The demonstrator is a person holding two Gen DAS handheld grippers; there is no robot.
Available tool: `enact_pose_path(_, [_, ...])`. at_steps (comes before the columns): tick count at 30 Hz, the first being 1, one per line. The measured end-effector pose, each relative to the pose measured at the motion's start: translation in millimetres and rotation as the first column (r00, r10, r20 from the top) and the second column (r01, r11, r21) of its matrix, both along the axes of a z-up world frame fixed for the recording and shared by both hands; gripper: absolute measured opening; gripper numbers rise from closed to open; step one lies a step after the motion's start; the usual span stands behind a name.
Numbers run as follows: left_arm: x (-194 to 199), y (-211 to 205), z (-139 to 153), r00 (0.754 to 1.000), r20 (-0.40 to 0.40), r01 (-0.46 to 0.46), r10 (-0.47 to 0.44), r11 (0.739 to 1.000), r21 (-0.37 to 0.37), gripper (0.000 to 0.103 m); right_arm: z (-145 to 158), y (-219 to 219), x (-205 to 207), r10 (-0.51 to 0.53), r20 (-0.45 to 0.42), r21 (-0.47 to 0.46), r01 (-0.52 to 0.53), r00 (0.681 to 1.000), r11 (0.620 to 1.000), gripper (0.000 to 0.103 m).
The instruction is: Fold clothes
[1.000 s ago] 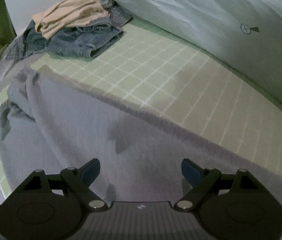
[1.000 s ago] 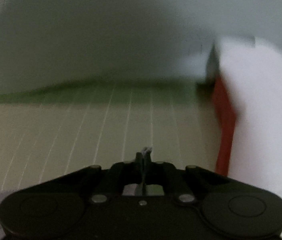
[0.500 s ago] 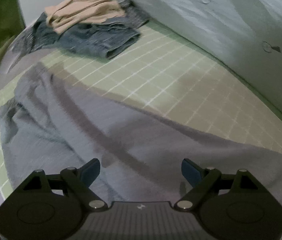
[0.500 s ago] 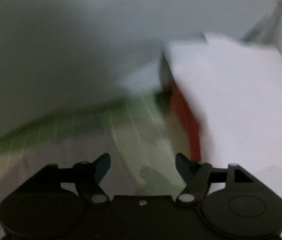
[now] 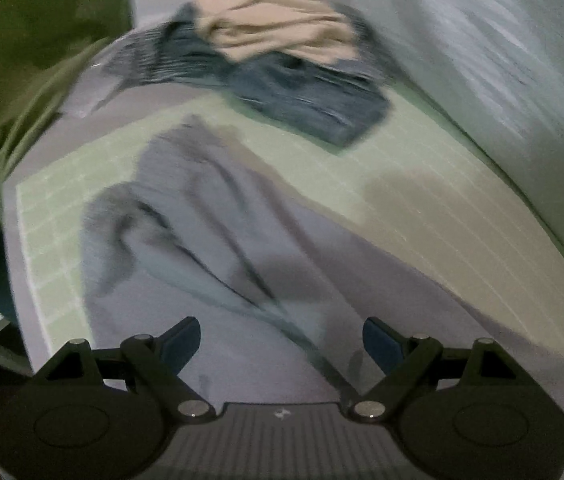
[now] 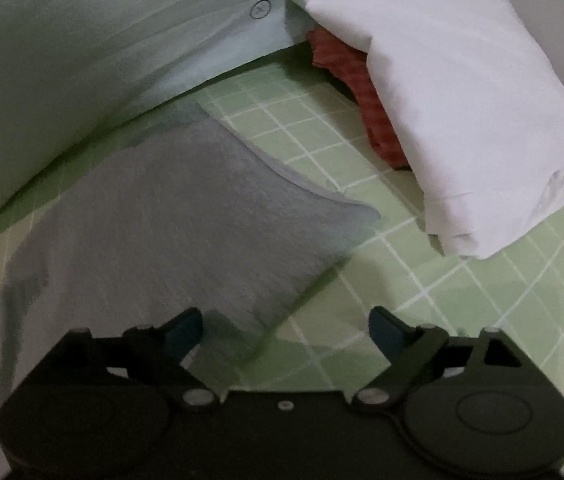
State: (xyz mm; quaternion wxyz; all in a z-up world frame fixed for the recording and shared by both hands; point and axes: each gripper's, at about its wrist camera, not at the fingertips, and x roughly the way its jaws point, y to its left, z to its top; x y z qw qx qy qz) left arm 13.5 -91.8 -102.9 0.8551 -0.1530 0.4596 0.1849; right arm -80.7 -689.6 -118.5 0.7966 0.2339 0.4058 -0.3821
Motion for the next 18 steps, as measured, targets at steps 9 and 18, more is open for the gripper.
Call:
enact_pose_path(9, [40,118,-10,0.983,0.009,-0.185,0.185,0.982,-0.040,0.054,1,-10,26,-0.175,0.006,0.033,0.174,0.985,0.984,0.090])
enact_pose_path(18, [52,113,-17,0.993,0.034,-0.114,0.116,0.992,-0.060,0.012,9,-9,34,-0.130,0.044,0.026,0.129,0.991,0.991,0.003])
